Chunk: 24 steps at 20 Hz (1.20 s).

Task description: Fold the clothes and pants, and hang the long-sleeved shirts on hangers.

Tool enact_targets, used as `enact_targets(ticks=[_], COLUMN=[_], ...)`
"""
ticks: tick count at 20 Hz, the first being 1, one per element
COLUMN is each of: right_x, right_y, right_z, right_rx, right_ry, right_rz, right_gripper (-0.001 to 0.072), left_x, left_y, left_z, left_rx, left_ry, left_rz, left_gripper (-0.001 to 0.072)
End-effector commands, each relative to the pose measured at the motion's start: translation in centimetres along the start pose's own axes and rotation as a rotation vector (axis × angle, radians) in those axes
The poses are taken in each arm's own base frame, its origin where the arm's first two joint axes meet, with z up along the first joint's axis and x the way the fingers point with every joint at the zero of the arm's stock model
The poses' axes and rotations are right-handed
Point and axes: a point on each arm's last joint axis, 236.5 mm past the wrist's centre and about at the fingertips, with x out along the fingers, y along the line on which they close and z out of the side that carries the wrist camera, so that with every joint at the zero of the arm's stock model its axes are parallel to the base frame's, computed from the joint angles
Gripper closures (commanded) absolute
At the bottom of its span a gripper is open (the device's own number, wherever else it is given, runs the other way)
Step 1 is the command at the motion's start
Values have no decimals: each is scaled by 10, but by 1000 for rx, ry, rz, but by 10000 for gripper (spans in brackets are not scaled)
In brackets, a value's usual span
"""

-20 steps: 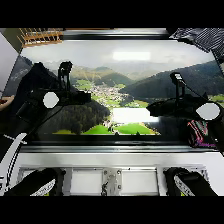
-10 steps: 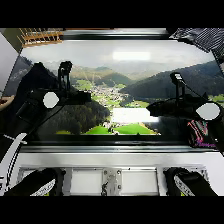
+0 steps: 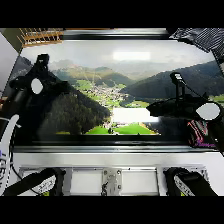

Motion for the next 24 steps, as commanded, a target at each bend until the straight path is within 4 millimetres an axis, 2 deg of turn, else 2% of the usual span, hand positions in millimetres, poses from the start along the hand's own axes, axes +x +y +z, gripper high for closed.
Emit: enact_targets(ticks=[1, 5, 7, 9, 12, 14, 17, 21, 24], right_x=[0, 0, 0, 0, 0, 0, 0, 0, 0], right_y=[1, 0, 0, 0, 0, 0, 0, 0, 0], right_z=[0, 0, 0, 0, 0, 0, 0, 0, 0], right_rx=[0, 0, -1, 0, -1, -1, 0, -1, 0], right_ry=[0, 0, 0, 0, 0, 0, 0, 0, 0], right_rz=[1, 1, 1, 1, 1, 1, 1, 1, 1], right_gripper=[673, 673, 673, 673, 673, 673, 673, 673, 673], left_x=[40, 94, 112, 123, 127, 129, 132, 133, 141], left_y=[96, 140, 149, 154, 160, 160, 159, 161, 162], left_z=[-14, -49, -60, -60, -46, -40, -34, -32, -42], left_rx=[-119, -163, -158, -137, -104, -102, -98, -99, -107], left_ry=[131, 246, 276, 265, 202, 177, 149, 138, 171], left_rz=[156, 207, 221, 234, 250, 248, 243, 243, 243], left_gripper=[-13, -13, -13, -13, -13, 36, 36, 36, 36])
